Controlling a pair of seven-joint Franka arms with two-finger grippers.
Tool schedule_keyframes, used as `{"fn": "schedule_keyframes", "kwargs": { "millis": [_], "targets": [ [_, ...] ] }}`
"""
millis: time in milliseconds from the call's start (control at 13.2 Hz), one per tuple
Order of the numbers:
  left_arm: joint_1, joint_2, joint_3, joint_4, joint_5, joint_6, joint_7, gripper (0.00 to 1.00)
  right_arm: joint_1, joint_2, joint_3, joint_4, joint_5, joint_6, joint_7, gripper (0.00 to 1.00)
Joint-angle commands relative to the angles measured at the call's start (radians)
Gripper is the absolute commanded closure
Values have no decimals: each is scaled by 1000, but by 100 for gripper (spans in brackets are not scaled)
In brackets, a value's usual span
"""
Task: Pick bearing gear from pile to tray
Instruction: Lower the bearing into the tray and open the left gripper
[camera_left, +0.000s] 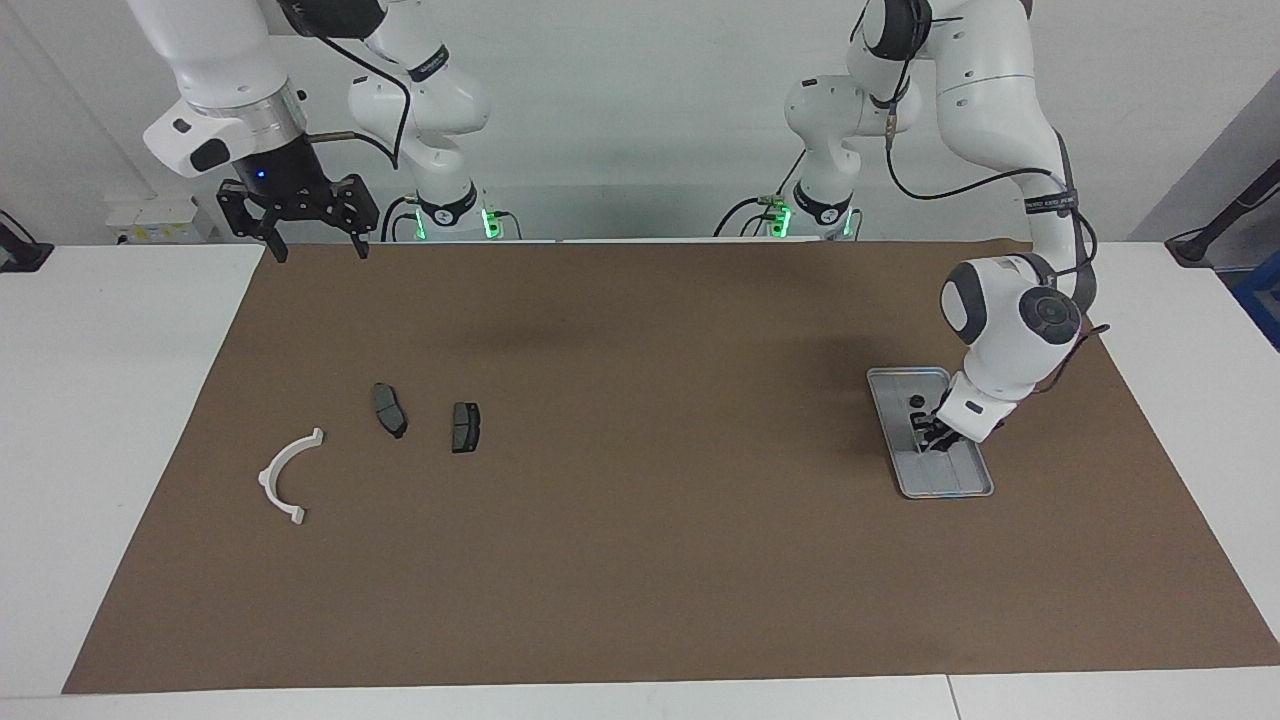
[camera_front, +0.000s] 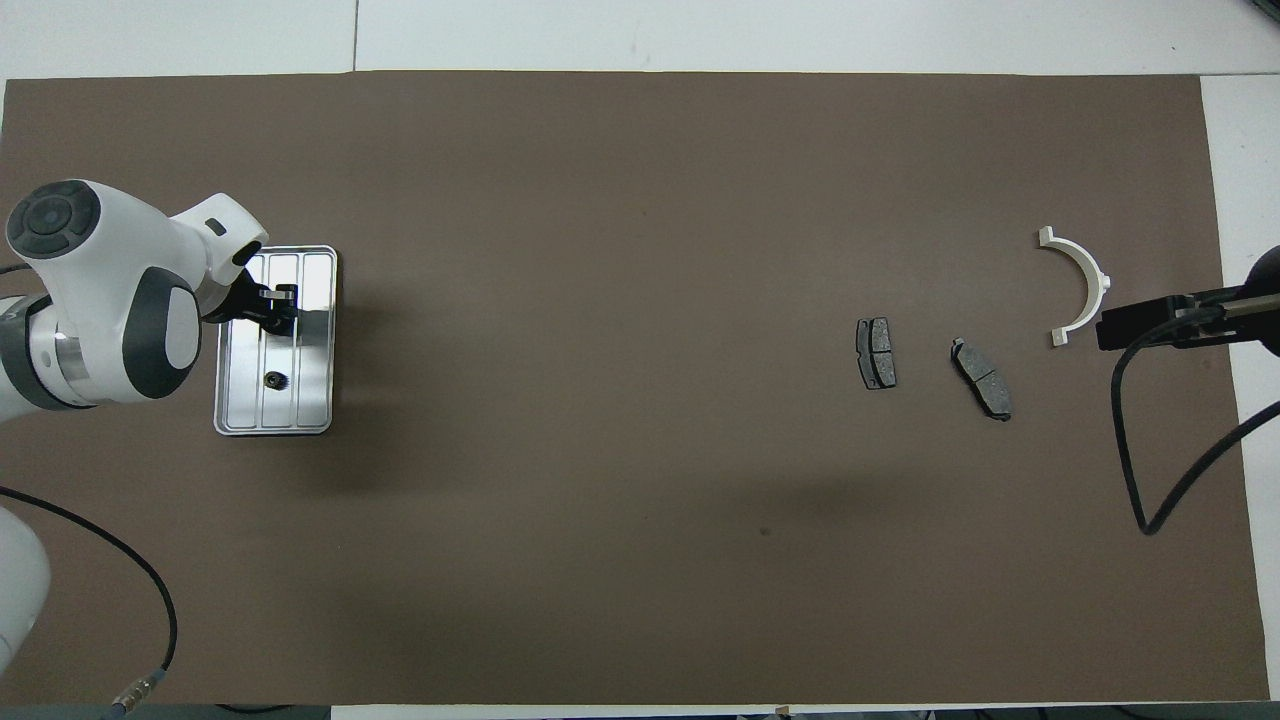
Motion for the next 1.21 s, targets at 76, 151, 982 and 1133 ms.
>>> {"fn": "schedule_keyframes", "kwargs": {
  "millis": [76, 151, 982, 1133],
  "targets": [
    [12, -17, -11, -38, -27, 43, 5, 94, 5, 2, -13, 10, 23, -4, -15, 0],
    [12, -19, -11, -45, -48, 56, 5, 94, 5, 1, -13, 10, 23, -9, -15, 0],
    [14, -218, 13, 96, -51, -334, 8, 0, 7, -2, -6, 10, 49, 0, 10, 0],
    [12, -236, 20, 198, -41, -531, 6, 0, 7, -2, -8, 10, 51, -1, 10, 0]
  ]
}}
